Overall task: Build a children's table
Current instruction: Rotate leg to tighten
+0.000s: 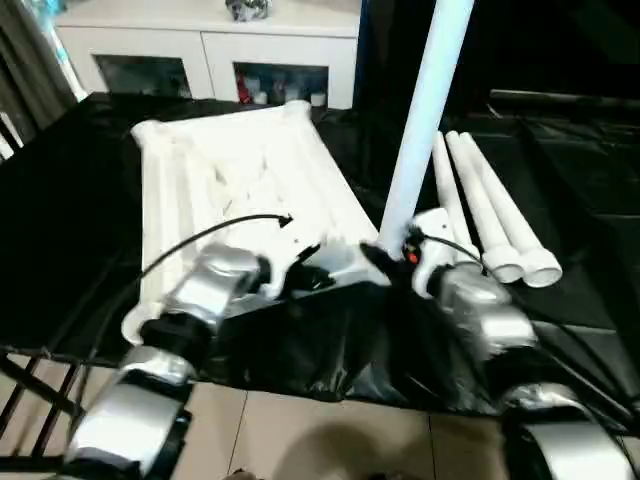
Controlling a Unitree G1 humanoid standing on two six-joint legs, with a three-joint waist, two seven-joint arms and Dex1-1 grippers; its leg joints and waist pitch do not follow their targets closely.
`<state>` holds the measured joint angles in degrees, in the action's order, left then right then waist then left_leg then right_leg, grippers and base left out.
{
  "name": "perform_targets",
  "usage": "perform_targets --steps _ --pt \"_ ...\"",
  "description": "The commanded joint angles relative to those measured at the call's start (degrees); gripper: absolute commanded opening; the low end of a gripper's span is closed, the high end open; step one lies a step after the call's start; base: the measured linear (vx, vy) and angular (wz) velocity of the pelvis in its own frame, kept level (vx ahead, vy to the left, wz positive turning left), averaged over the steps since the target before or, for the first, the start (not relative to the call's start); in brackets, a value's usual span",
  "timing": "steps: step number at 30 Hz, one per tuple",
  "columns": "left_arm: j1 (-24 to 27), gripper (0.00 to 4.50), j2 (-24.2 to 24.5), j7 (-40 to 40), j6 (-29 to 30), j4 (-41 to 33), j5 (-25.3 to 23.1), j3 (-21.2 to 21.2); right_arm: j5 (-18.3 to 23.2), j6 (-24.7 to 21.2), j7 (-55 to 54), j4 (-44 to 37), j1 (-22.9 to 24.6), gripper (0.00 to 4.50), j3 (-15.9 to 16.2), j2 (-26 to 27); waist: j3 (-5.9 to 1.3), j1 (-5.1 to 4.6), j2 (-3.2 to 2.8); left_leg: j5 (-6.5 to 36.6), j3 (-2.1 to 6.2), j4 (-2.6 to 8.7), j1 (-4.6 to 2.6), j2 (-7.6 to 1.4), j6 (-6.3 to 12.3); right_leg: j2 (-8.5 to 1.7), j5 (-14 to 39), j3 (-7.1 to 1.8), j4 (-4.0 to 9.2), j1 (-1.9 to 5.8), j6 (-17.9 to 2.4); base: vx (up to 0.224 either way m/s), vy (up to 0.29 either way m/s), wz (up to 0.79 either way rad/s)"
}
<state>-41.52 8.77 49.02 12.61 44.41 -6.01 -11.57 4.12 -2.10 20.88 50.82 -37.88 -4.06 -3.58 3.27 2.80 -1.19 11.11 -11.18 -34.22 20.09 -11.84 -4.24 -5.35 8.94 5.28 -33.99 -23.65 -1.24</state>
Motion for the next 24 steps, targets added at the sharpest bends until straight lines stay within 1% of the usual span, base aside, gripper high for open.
perform_targets --steps 1,2,3,4,6,7,8,9,10,11,12,13,15,16,17,18,19,20,21,22,23,24 --pt "-2.86 0.00 -3.73 -6.13 -0.97 -0.64 0.83 0.70 -2.10 -1.04 1.02 3.17 0.74 2.72 5.11 6.31 -3.72 -0.39 -0.19 15.95 0.88 4.31 -0.48 -0.77 1.18 -2.87 26.50 -2.13 5.69 2.52 -8.20 0.000 0.000 0.00" --pt "-2.72 0.00 -3.96 -5.93 -1.23 -0.82 0.71 0.45 -2.47 -0.53 0.72 3.33 0.51 2.72 5.24 6.55 -3.78 -0.42 -0.05 16.12 0.89 4.31 -0.40 -0.76 1.51 -2.85 25.50 -2.15 5.55 2.62 -8.41 0.000 0.000 0.00" --pt "-2.44 0.00 -3.97 -5.28 -2.14 -1.11 0.53 -0.14 -2.77 0.23 0.34 3.81 0.23 3.07 5.12 6.66 -3.80 -0.40 -0.28 16.17 0.88 4.31 -0.38 -0.78 1.66 -2.92 25.03 -2.19 5.54 2.61 -8.61 0.000 0.000 0.00" --pt "-2.14 0.00 -3.57 -4.32 -2.98 -1.35 0.34 -0.64 -1.91 0.23 1.20 3.59 0.27 3.42 4.34 6.46 -3.82 -0.51 -0.28 16.05 0.85 4.31 -0.26 -0.77 1.91 -2.85 23.82 -2.24 5.39 2.71 -9.04 0.000 0.000 0.00" --pt "-1.78 0.00 -2.94 -3.12 -3.52 -1.75 0.19 -1.03 -1.06 0.39 2.59 3.17 0.40 3.42 3.91 5.92 -3.91 -0.55 -0.28 15.72 0.86 4.35 -0.18 -0.88 2.18 -2.80 21.80 -2.31 5.11 2.80 -9.86 0.000 0.000 0.00" --pt "-1.21 0.00 -1.67 -0.49 -4.64 -2.45 0.29 -1.57 -0.95 0.86 5.15 2.21 0.77 3.48 4.36 4.54 -4.01 -0.55 0.13 15.46 0.87 4.30 0.00 -0.84 2.52 -2.87 21.02 -2.30 4.90 3.05 -10.21 0.000 0.000 0.00" --pt "-1.21 0.00 -1.67 -0.49 -4.64 -2.45 0.29 -1.57 -0.95 0.86 5.15 2.21 0.77 3.78 4.36 4.54 -4.02 -0.60 -0.02 14.82 0.88 4.34 0.15 -0.93 2.83 -2.98 20.12 -2.38 4.78 3.11 -10.50 0.000 0.000 0.00" --pt "-0.92 0.00 -1.08 0.69 -5.20 -2.83 0.39 -1.84 -1.13 1.28 5.96 2.09 0.80 3.78 4.77 3.92 -4.08 -0.64 0.03 14.43 0.90 4.31 0.17 -0.95 2.91 -2.99 19.41 -2.40 4.67 3.15 -10.78 0.000 0.000 0.00" --pt "0.07 0.00 0.58 4.63 -7.16 -4.03 0.86 -2.50 -2.45 3.69 8.50 1.78 0.98 3.78 6.04 1.68 -4.12 -0.61 -0.05 13.88 0.92 4.29 0.24 -1.04 3.15 -3.07 18.05 -2.41 4.49 3.20 -11.40 0.000 0.000 0.00" --pt "0.30 0.00 0.91 5.44 -7.37 -4.34 1.00 -2.58 -2.46 4.09 9.24 1.66 1.02 3.78 6.09 1.26 -4.22 -0.80 -0.02 12.91 0.85 4.16 0.60 -0.97 3.47 -3.01 15.84 -2.45 4.14 3.47 -12.03 0.000 0.000 0.00" --pt "0.83 0.00 1.79 7.41 -7.68 -5.06 1.35 -2.75 -1.84 4.61 11.90 0.99 1.25 3.78 5.92 0.25 -4.35 -0.78 -0.15 12.28 0.93 4.16 0.63 -1.01 3.63 -3.06 14.83 -2.41 3.93 3.61 -12.33 0.000 0.000 0.00" --pt "1.34 0.00 2.66 9.33 -8.31 -5.74 1.70 -2.84 -0.75 4.99 15.79 -0.16 1.77 3.78 5.95 -0.82 -4.46 -0.84 -0.31 11.19 0.91 4.01 0.79 -1.14 4.30 -3.09 12.79 -2.44 3.69 3.72 -12.95 0.000 0.000 0.00" --pt "1.93 0.00 3.58 11.94 -8.89 -6.71 2.47 -2.97 -0.10 5.33 20.53 -1.92 2.66 3.78 6.81 -2.32 -4.75 -0.56 -0.35 8.60 0.74 3.66 0.74 -1.22 5.89 -2.91 7.52 -2.50 3.14 3.78 -14.46 0.000 0.000 0.00" --pt "2.21 0.00 3.98 13.08 -8.72 -7.25 2.82 -3.07 0.23 5.02 22.49 -2.65 3.05 3.78 7.13 -2.98 -4.86 -0.47 -0.64 6.45 0.63 3.45 0.76 -1.31 6.90 -2.76 3.53 -2.48 2.55 3.61 -16.02 0.000 0.000 0.00" --pt "2.58 0.00 4.51 14.44 -8.70 -7.82 3.15 -3.32 -0.01 5.08 23.64 -2.99 3.28 3.78 7.53 -3.82 -4.92 -0.21 -0.78 5.60 0.59 3.36 0.70 -1.46 7.34 -2.69 1.46 -2.34 2.26 3.66 -17.08 0.000 0.000 0.00" --pt "2.90 0.00 5.08 15.85 -8.81 -8.29 3.46 -3.58 0.10 4.80 25.43 -3.30 3.45 3.78 7.81 -4.65 -4.89 -0.21 -0.66 5.53 0.51 3.31 0.69 -1.45 7.64 -2.59 0.71 -2.35 2.19 3.59 -17.43 0.000 0.000 0.00" --pt "3.21 0.00 5.74 17.19 -8.71 -8.66 3.66 -3.91 0.36 4.60 28.18 -3.91 3.79 3.78 8.29 -5.64 -4.91 0.09 -0.81 6.14 0.41 3.23 0.53 -1.46 7.94 -2.65 0.25 -2.38 2.17 3.54 -17.96 0.000 0.000 0.00" --pt "3.40 0.00 6.21 17.98 -8.78 -8.80 3.68 -4.17 0.40 4.56 29.93 -4.26 4.01 3.78 8.59 -6.23 -4.73 0.27 -0.86 7.24 0.38 3.29 0.59 -1.49 7.92 -2.65 1.15 -2.39 2.28 3.51 -18.01 0.000 0.000 0.00" --pt "3.65 0.00 6.69 18.88 -8.86 -8.98 3.74 -4.41 0.73 4.17 32.09 -4.70 4.26 3.78 8.81 -6.79 -4.66 0.34 -0.79 7.92 0.39 3.36 0.60 -1.52 7.74 -2.67 2.14 -2.38 2.37 3.58 -17.81 0.000 0.000 0.00" --pt "4.11 0.00 7.62 20.71 -8.54 -9.63 4.11 -4.70 1.77 2.65 36.50 -6.32 4.75 3.78 9.42 -8.00 -4.54 0.48 -0.35 9.16 0.33 3.49 0.49 -1.56 7.21 -2.69 4.40 -2.43 2.65 3.56 -17.26 0.000 0.000 0.00" --pt "4.26 0.00 7.95 21.38 -8.47 -9.90 4.25 -4.80 2.09 2.22 37.78 -6.90 4.87 3.78 9.70 -8.40 -4.47 0.71 -0.56 9.91 0.44 3.61 0.38 -1.69 6.64 -2.80 6.35 -2.46 2.70 3.51 -16.85 0.000 0.000 0.00" --pt "4.36 0.00 8.26 22.15 -8.46 -10.15 4.41 -4.93 2.30 1.82 38.73 -7.39 4.91 3.78 9.96 -8.73 -4.41 0.68 -0.36 10.31 0.37 3.62 0.40 -1.67 6.45 -2.82 7.20 -2.50 2.84 3.49 -16.66 0.000 0.000 0.00"
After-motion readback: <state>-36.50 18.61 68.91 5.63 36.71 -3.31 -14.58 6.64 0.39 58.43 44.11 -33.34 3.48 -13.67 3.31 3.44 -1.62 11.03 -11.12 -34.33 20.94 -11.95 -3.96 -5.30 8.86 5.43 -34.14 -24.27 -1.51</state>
